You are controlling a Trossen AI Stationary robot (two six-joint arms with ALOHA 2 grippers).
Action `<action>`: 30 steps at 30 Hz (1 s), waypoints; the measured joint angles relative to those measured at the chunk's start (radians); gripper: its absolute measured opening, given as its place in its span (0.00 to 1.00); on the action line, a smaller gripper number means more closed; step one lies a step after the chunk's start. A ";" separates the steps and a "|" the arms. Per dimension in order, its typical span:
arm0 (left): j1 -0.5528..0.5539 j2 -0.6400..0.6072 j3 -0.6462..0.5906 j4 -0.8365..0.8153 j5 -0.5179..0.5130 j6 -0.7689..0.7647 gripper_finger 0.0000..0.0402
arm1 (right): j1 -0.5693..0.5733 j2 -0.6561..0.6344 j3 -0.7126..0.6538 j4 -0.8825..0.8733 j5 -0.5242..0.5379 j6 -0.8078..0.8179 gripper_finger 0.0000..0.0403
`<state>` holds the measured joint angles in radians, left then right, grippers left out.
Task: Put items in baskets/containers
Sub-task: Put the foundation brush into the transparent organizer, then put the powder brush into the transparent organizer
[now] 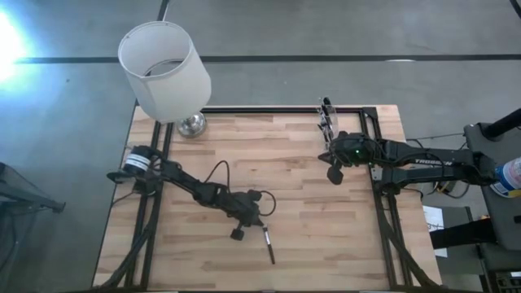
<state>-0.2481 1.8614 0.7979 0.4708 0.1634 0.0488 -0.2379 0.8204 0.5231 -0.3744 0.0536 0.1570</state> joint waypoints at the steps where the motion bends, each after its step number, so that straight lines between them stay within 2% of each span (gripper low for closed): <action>1: 0.000 -0.005 0.000 0.000 0.001 -0.015 0.00 | 0.000 0.000 -0.004 0.000 0.000 0.000 0.02; 8: -0.025 -0.012 0.049 -0.024 0.025 -0.106 0.02 | 0.000 0.000 -0.032 0.016 -0.001 -0.005 0.02; 12: -0.032 -0.010 0.106 -0.150 0.009 -0.116 0.12 | 0.000 0.000 -0.036 0.018 -0.001 -0.007 0.02; 19: -0.033 -0.005 0.140 -0.228 0.000 -0.106 0.25 | 0.000 0.000 -0.036 0.020 -0.002 -0.017 0.02; 30: -0.032 0.032 0.134 -0.210 -0.034 -0.012 0.27 | 0.000 0.000 -0.036 0.023 -0.002 -0.021 0.02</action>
<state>-0.2806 1.8934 0.9314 0.2612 0.1292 0.0363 -0.2378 0.8207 0.4873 -0.3518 0.0513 0.1364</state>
